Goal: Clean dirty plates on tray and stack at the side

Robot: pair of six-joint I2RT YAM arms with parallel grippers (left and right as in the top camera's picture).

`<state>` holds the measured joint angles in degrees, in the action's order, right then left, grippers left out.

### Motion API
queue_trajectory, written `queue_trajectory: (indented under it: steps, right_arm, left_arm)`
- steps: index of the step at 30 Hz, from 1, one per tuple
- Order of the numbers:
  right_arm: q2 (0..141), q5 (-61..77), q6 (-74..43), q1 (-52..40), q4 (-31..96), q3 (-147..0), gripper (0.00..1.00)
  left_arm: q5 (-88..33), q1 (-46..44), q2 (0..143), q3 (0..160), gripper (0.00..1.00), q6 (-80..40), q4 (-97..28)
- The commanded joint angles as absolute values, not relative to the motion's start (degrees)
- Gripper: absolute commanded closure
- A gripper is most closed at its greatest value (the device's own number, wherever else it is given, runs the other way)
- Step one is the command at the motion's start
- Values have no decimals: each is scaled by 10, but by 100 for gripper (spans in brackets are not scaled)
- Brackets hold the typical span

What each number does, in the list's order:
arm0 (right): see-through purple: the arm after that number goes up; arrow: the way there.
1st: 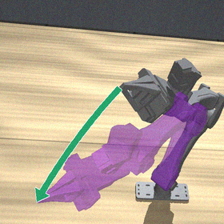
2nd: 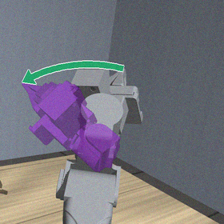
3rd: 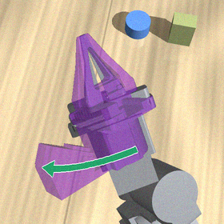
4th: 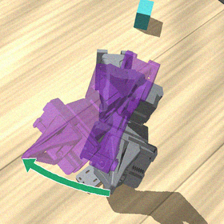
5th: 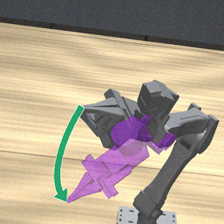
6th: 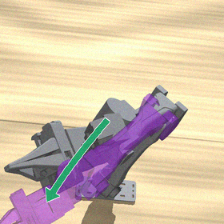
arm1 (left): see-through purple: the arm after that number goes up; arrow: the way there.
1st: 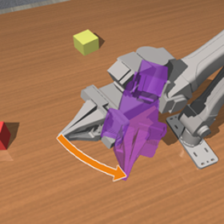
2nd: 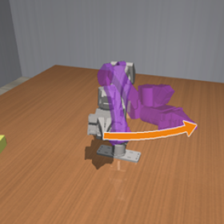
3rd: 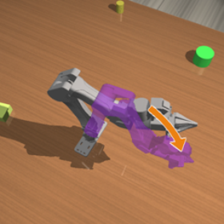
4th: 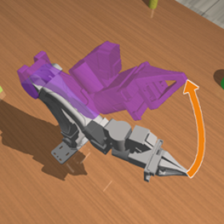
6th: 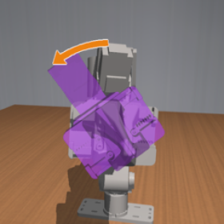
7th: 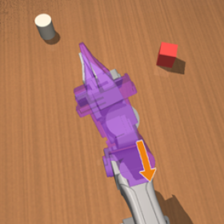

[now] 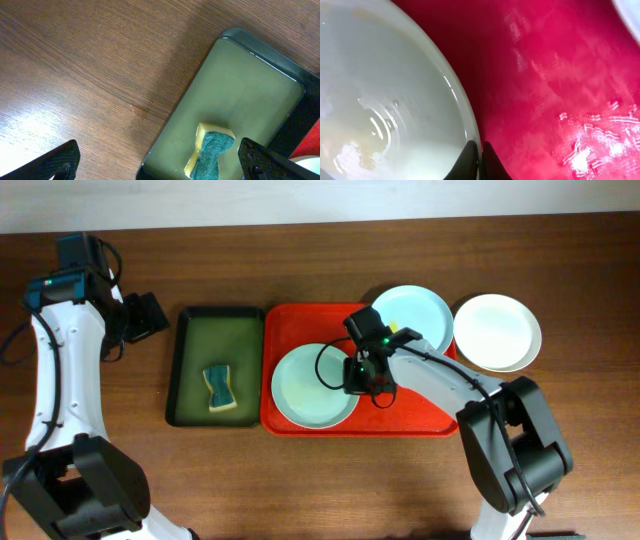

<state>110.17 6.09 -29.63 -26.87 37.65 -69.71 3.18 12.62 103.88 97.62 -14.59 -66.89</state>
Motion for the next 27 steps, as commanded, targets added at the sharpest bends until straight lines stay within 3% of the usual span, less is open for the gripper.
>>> queue_trajectory:
  steps: [1,6,10,19,21,27]
  right_arm:
    - [1068,60,-294,-247,453,-754,96]
    - [1051,115,-290,-238,528,-885,96]
    - [1055,110,-298,-272,427,-901,96]
    - [1152,-195,-334,-430,235,-901,96]
    - [1157,-271,-303,-451,206,-901,96]
    - [1141,-516,-1,-512,92,-952,96]
  left_arm:
    - [29,128,1032,985,1,-152,-671]
    - [29,128,1032,985,1,-152,-671]
    - [29,128,1032,985,1,-152,-671]
    - [29,128,1032,985,0,-152,-671]
    - [29,128,1032,985,0,-152,-671]
    - [29,128,1032,985,1,-152,-671]
